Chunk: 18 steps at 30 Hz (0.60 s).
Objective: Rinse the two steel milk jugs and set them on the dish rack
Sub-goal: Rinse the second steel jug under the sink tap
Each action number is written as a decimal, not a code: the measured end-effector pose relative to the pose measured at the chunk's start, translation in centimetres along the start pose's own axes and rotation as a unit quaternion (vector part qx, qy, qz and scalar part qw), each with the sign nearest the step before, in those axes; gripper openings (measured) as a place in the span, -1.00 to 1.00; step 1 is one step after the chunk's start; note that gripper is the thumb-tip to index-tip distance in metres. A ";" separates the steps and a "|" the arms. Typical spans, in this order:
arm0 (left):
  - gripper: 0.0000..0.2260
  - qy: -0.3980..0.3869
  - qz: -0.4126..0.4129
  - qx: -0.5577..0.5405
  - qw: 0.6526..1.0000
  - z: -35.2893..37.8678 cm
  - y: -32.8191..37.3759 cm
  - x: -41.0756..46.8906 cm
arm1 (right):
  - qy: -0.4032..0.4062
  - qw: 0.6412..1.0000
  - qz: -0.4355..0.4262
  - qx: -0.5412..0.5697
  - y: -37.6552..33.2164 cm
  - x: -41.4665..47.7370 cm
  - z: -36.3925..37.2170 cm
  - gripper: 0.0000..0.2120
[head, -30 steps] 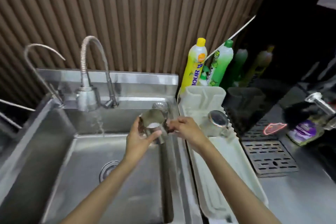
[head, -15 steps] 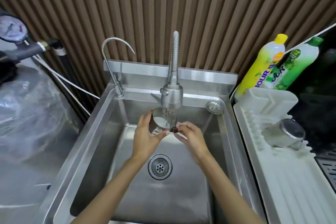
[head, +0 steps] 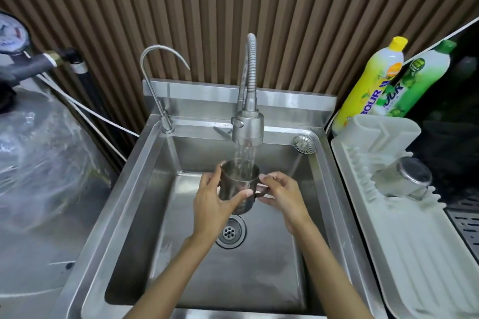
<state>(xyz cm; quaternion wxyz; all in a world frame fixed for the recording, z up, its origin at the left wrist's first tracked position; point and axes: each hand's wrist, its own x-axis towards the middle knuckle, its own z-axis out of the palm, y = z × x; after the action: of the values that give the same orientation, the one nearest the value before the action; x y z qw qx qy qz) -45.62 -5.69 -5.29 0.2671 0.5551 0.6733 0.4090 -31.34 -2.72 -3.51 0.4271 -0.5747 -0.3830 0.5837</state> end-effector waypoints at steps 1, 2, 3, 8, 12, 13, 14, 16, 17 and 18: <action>-0.20 -0.002 -0.005 -0.001 1.000 0.2 0.0 -0.1 | 0.003 1.000 -0.003 -0.006 0.0 -0.1 -0.2 -0.87; -0.20 -0.005 -0.011 -0.007 1.000 0.5 0.0 -0.2 | 0.006 1.000 -0.007 -0.013 -0.1 -0.1 -0.5 -0.86; -0.20 -0.007 -0.016 -0.019 1.000 0.7 0.1 -0.2 | 0.009 1.000 -0.012 -0.021 -0.1 -0.1 -0.7 -0.87; -0.21 -0.002 -0.001 -0.073 0.997 1.5 0.5 0.0 | 0.011 0.999 -0.047 -0.016 -0.6 0.1 -1.1 -0.87; -0.29 0.007 0.024 -0.078 0.997 1.5 0.5 0.5 | 0.002 0.998 -0.065 -0.005 -0.5 0.5 -1.1 -0.82; -0.30 0.012 0.026 -0.075 0.997 1.5 0.5 0.6 | -0.001 0.998 -0.067 0.003 -0.5 0.6 -1.0 -0.81; -0.29 0.018 0.028 -0.070 0.997 1.4 0.6 0.7 | -0.005 0.998 -0.069 0.013 -0.5 0.6 -1.0 -0.82; -0.29 0.031 0.033 -0.059 0.997 1.3 0.8 0.7 | -0.016 0.997 -0.072 0.025 -0.5 0.7 -0.9 -0.82; -0.29 0.038 0.037 -0.055 0.997 1.2 0.9 0.7 | -0.021 0.997 -0.071 0.028 -0.5 0.7 -0.8 -0.83; -0.29 0.043 0.039 -0.053 0.997 1.1 1.0 0.6 | -0.025 0.997 -0.069 0.031 -0.6 0.6 -0.8 -0.83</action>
<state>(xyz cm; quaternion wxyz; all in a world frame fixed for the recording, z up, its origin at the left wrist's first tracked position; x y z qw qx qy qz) -44.32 -4.75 -4.98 0.2504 0.5480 0.6394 0.4777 -30.47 -1.95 -3.21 0.4744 -0.5186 -0.4139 0.5785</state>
